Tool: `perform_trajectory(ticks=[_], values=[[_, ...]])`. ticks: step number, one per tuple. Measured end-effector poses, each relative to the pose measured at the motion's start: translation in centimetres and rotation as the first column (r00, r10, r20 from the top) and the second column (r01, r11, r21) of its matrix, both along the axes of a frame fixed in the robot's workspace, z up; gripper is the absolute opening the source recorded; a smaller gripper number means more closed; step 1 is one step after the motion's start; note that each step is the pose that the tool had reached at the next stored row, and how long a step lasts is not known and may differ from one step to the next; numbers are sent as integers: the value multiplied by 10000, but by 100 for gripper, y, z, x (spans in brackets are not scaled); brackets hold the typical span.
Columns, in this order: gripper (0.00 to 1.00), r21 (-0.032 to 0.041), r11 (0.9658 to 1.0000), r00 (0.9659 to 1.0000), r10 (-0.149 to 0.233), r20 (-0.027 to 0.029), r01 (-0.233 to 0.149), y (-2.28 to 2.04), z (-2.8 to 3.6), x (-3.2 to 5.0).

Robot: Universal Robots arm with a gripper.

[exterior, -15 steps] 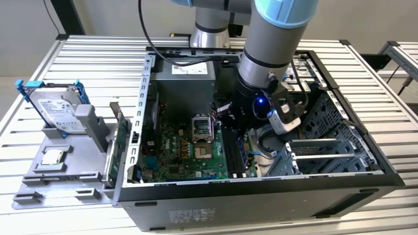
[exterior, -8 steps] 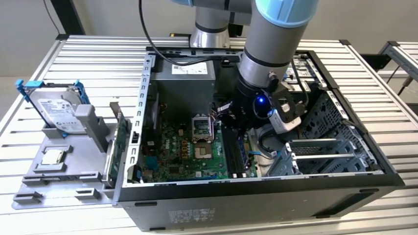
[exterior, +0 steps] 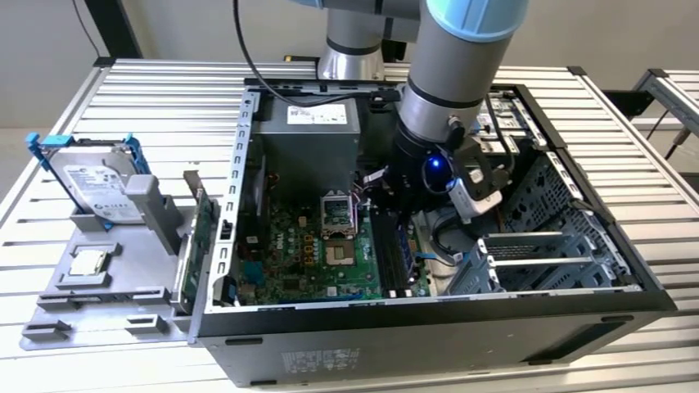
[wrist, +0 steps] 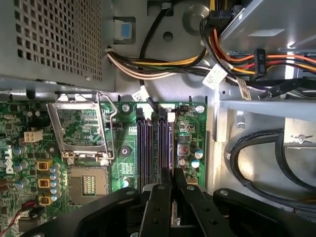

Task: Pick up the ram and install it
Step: 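Insert the ram into the slot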

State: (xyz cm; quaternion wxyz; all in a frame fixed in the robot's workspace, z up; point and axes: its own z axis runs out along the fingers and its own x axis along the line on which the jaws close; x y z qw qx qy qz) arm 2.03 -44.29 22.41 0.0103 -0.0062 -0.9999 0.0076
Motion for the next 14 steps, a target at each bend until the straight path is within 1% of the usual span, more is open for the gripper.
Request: perform_trajectory(ticks=[2, 4, 5, 7, 8, 10, 11, 12, 14], values=[[0, 1, 10000, 10000, -1, 0, 1, 3, 0, 0], [0, -2, 10000, 10000, -1, 0, 1, -11, 1, 0], [0, 8, 10000, 10000, -1, 0, 1, -29, 0, 0], [0, 56, 10000, 10000, -2, 0, 2, -45, 0, 0], [0, 152, 9999, 10000, 0, 2, 0, -52, 0, 0], [0, 512, 9987, 10000, -1, 14, 0, -66, 0, 0], [0, 664, 9978, 10000, 0, 19, -1, -71, 0, 1], [0, 724, 9974, 10000, 2, 22, -3, -78, -1, 1], [0, 754, 9972, 10000, 3, 24, -4, -100, 0, 1]])
